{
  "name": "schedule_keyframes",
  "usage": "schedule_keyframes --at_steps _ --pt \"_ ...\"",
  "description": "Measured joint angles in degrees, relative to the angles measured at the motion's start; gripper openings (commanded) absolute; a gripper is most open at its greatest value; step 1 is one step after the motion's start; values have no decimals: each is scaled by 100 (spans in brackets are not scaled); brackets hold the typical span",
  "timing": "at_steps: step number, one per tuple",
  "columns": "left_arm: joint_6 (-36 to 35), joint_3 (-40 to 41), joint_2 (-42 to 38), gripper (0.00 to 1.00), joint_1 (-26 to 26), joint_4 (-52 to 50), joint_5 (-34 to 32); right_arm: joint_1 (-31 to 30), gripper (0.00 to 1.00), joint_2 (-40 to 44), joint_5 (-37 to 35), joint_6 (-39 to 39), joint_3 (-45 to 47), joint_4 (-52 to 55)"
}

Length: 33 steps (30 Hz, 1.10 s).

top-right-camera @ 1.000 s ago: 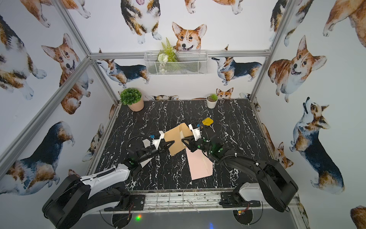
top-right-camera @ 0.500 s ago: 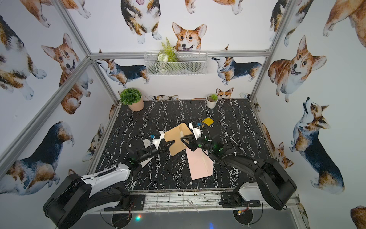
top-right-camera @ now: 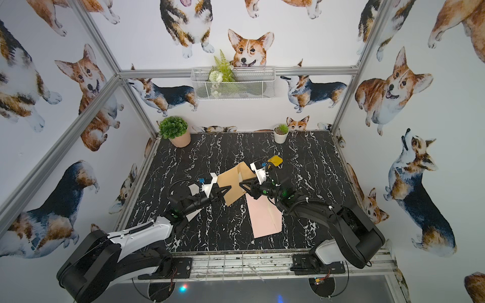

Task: Take the letter paper out of the envelope
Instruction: Take out the letter paper from the envelope.

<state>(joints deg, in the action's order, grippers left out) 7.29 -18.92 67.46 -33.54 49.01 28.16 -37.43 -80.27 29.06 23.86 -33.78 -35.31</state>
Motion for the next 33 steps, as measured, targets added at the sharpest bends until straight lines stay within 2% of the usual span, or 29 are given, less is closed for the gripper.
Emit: schedule_keyframes --at_steps 9,33 --pt "0 13 -24 0 0 4 -2 293 32 -87 116 7 52 -48" --pt "0 22 -17 0 0 28 -28 310 32 -678 1001 662 -234 -874"
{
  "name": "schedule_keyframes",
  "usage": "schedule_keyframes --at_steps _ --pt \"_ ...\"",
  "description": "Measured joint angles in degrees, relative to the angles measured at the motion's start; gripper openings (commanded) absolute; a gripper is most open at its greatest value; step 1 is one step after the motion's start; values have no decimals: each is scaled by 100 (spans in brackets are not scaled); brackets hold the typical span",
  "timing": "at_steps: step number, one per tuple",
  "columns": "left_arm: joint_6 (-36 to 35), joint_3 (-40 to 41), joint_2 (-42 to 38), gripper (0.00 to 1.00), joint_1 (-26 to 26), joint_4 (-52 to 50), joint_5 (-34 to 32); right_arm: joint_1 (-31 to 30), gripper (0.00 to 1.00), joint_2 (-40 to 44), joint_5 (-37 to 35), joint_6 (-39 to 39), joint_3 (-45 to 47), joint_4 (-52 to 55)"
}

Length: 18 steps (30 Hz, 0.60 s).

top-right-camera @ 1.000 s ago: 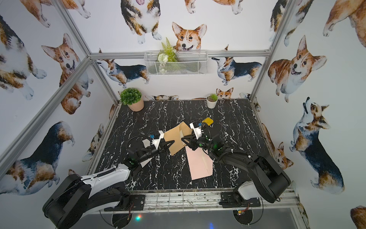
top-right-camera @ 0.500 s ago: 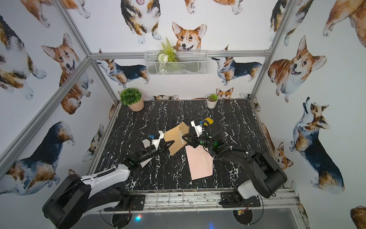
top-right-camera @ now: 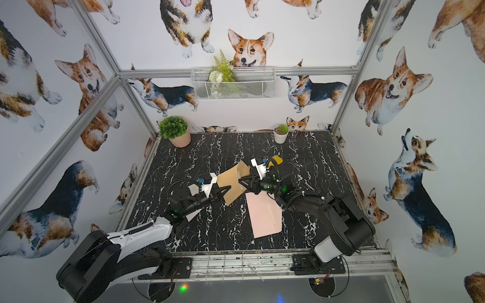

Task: Take the letter paper out of the envelope
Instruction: Take out the letter paper from the envelope.

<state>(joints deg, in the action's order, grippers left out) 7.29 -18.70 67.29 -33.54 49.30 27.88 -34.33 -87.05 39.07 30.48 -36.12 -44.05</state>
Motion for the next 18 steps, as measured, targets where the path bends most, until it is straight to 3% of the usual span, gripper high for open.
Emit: schedule_keyframes --at_steps 9,18 --pt "2 0 7 0 0 9 -17 20 32 -96 184 238 87 -367" --pt "2 0 17 0 0 15 -15 20 39 94 219 170 223 -343"
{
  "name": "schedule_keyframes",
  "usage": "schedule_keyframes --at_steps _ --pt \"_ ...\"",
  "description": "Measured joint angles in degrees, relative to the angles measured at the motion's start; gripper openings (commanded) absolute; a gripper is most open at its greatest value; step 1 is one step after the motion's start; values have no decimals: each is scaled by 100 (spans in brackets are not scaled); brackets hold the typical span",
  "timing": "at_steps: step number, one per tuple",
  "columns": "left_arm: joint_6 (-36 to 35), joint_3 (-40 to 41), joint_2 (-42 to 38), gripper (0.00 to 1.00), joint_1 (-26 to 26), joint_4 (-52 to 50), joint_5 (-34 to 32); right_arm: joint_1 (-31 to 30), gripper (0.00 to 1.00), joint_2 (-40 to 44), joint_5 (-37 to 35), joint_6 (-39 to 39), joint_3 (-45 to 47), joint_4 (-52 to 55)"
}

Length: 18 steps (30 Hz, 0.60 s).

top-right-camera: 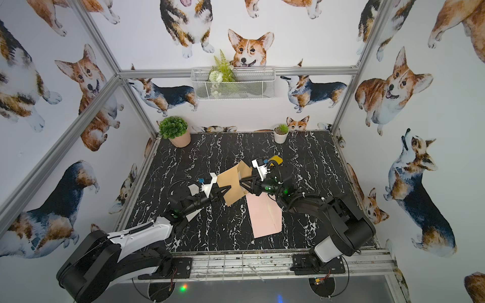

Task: Take the letter paper out of the envelope
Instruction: Take out the letter paper from the envelope.

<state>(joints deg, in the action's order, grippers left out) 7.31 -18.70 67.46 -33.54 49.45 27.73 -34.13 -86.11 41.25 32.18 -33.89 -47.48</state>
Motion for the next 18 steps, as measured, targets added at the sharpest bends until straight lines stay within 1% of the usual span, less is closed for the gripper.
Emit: schedule_keyframes --at_steps 12,18 --pt "42 39 13 0 -2 153 17 -9 42 667 -229 -555 101 809" --pt "195 39 -46 0 -2 240 142 2 42 903 -358 -909 -79 1405"
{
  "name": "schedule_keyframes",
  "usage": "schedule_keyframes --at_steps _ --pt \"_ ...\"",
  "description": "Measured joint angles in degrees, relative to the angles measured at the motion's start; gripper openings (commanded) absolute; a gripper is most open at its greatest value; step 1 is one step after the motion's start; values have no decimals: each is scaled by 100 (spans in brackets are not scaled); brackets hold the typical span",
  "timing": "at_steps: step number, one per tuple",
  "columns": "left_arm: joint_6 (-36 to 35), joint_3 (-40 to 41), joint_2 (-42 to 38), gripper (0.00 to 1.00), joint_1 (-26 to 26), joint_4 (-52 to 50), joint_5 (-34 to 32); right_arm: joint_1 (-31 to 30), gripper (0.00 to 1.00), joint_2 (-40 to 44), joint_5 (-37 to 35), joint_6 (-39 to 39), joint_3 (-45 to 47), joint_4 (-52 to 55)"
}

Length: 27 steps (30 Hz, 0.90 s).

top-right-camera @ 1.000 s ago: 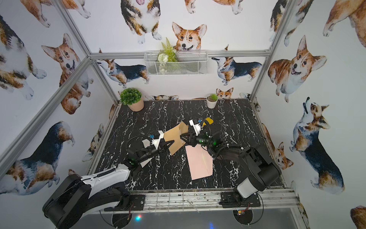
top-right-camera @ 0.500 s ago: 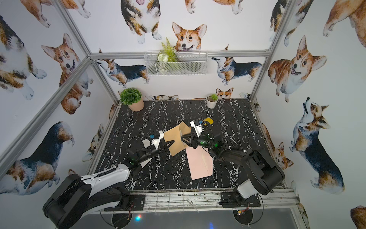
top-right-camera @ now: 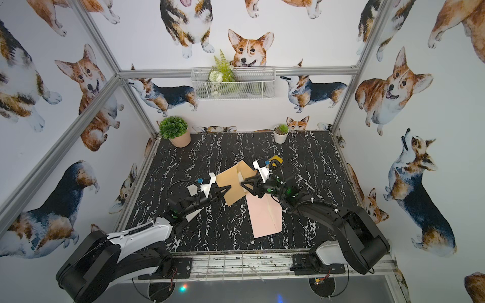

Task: Take the letter paper out of the envelope
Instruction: Take out the letter paper from the envelope.

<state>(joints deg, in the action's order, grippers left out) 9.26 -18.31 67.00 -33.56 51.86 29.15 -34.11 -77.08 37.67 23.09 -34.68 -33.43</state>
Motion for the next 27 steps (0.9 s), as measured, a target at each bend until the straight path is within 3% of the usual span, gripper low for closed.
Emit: schedule_keyframes --at_steps 27 --pt "535 -127 341 0 0 470 640 146 41 -120 313 -319 -437 511"
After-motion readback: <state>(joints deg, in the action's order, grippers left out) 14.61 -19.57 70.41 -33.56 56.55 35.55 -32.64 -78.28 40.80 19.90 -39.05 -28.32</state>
